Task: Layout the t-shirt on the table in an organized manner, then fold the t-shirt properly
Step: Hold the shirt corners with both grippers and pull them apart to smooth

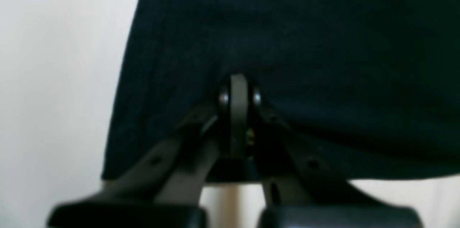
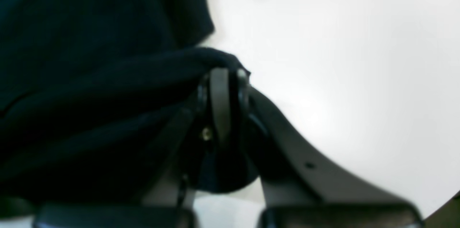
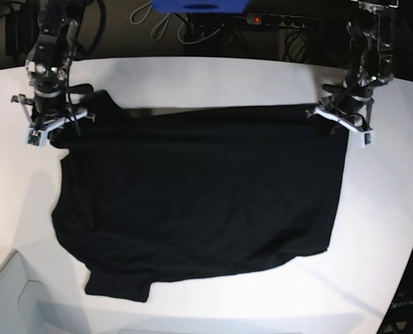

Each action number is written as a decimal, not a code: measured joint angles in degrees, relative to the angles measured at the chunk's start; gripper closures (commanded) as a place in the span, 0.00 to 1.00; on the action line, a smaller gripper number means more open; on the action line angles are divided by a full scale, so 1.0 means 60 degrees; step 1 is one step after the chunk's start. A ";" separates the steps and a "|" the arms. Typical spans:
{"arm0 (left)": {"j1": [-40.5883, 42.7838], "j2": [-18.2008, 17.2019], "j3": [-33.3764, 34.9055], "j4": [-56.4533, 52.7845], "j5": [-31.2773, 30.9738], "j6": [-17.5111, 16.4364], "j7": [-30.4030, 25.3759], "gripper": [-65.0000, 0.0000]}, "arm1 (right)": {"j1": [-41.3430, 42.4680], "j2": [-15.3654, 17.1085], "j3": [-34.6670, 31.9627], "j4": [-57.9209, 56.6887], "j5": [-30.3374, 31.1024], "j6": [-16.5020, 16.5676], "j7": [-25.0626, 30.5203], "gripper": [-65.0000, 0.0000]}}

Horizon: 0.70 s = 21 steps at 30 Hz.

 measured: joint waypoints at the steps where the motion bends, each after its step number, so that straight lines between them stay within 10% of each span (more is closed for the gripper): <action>1: 0.0076 0.0004 -0.0055 0.0087 0.0015 0.0011 0.0022 1.00 | -0.0062 -0.0051 -0.0015 -0.0033 0.0004 0.0000 -0.0069 1.00; 12: 0.0138 0.0025 -0.0160 0.0142 0.0004 0.0025 0.0120 1.00 | -0.1224 -0.0095 -0.0066 -0.0033 -0.0007 0.0004 -0.0204 1.00; 17: 0.0135 0.0022 -0.0160 0.0178 0.0007 0.0015 0.0149 1.00 | -0.1370 -0.0033 -0.0437 0.0080 -0.0073 0.1286 -0.0481 0.98; 21: 0.0117 -0.0004 -0.0168 0.0186 0.0004 0.0004 0.0219 1.00 | -0.1322 -0.0044 -0.0448 0.0120 -0.0022 0.1716 -0.0721 0.77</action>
